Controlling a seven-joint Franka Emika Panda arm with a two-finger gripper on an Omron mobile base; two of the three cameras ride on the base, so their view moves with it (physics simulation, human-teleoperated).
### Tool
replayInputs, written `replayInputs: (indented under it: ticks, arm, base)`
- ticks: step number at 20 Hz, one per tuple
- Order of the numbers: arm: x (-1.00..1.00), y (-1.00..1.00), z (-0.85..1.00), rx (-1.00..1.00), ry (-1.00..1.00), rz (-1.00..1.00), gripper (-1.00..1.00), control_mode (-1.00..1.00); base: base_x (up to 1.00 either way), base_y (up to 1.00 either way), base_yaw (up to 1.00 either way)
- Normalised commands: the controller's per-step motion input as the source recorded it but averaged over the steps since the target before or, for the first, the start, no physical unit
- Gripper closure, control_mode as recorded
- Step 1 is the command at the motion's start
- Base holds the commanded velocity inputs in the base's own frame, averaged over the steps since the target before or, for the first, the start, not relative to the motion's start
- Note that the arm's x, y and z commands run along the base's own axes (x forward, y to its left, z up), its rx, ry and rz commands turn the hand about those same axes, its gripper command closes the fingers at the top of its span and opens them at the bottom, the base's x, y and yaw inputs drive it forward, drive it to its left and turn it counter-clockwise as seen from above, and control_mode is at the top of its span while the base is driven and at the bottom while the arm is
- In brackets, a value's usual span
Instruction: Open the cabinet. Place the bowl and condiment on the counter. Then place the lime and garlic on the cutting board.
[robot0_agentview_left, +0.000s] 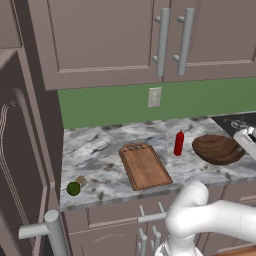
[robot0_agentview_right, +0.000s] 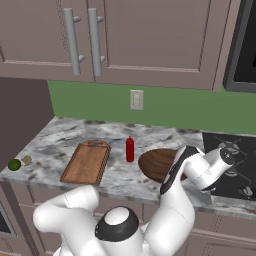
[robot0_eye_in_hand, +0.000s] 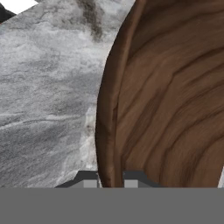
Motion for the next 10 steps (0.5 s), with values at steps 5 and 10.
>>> replayInputs:
  ticks: [5,10]
  arm:
    - [0.20,0.00,-0.25,0.00,0.00,0.00,1.00,-1.00]
    - [0.15,0.00,-0.22,0.00,0.00,0.00,1.00,-1.00]
  base:
    - [0.00,0.00,0.00]
    - [0.00,0.00,0.00]
